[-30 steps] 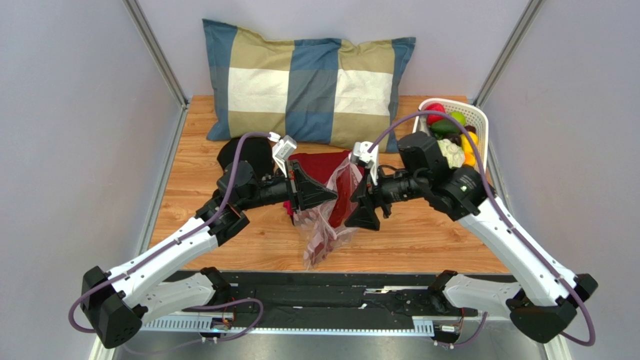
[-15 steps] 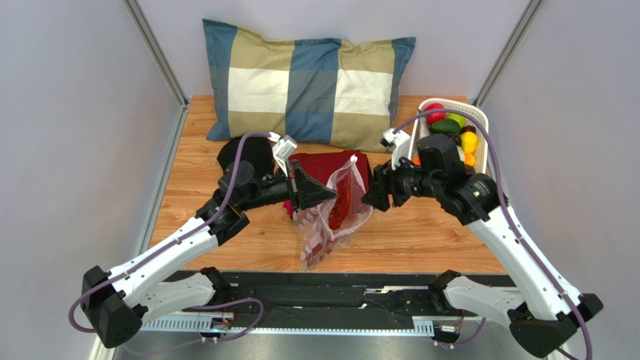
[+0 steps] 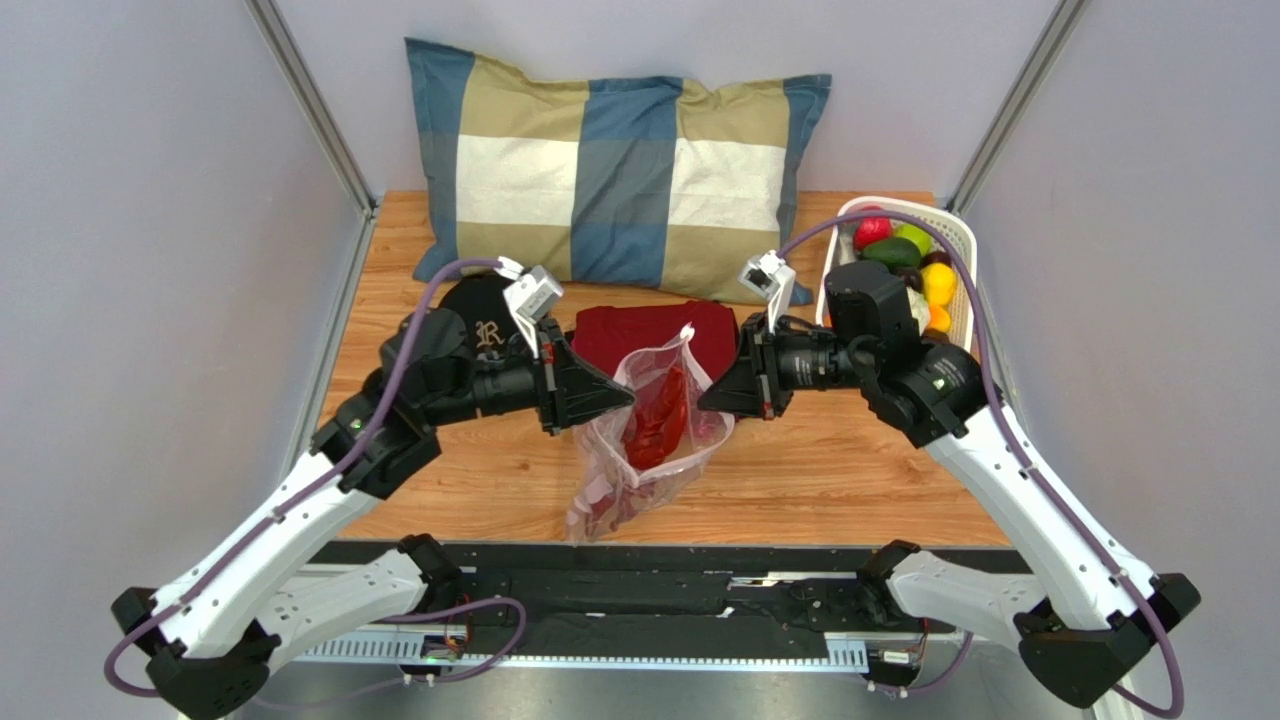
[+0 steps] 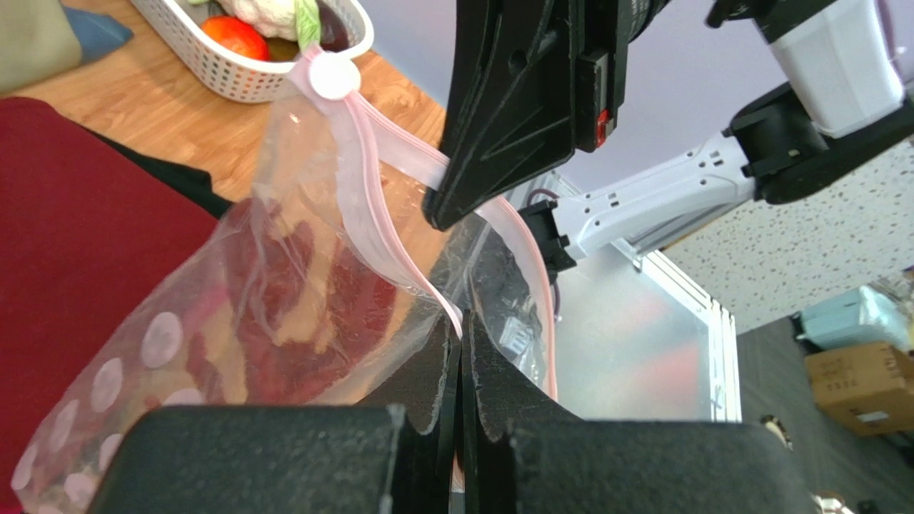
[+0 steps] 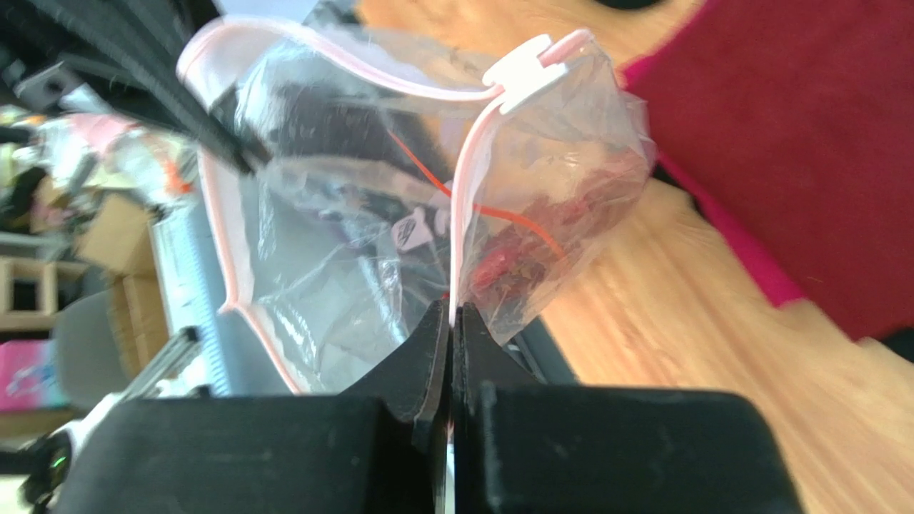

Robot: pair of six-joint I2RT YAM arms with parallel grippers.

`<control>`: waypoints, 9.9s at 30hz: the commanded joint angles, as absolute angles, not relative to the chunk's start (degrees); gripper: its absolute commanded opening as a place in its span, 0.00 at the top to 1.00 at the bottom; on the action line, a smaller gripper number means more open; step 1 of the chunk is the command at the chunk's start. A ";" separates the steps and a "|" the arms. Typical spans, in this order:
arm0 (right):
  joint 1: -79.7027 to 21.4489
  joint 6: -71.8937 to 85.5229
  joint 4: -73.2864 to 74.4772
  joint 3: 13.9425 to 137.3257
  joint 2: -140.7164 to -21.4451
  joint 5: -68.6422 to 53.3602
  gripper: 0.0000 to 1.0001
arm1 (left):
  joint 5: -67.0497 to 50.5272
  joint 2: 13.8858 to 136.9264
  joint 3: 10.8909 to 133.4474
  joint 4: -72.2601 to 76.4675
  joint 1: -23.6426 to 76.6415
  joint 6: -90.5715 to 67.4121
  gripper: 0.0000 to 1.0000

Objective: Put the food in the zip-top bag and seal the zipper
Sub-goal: Adjust the zipper food storage bag at the center of the board, then pick up the fake vegetable from the bin, then place the fake vegetable in the zipper food storage bag, then adjust the zipper food storage bag at the center of the board.

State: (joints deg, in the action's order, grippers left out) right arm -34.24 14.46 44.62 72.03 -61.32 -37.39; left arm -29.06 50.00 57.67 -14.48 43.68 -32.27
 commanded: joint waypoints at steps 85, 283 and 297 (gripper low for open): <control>-6.33 -29.35 27.59 79.71 -104.33 24.78 0.34 | -22.67 70.40 68.38 -24.26 42.63 -33.05 1.00; -24.96 8.62 44.47 75.67 -62.23 -43.43 0.42 | -47.99 53.53 51.33 16.00 41.66 -34.19 1.00; -24.87 6.58 45.27 71.28 -62.83 -39.00 0.20 | -48.42 53.00 50.19 16.35 41.66 -35.07 1.00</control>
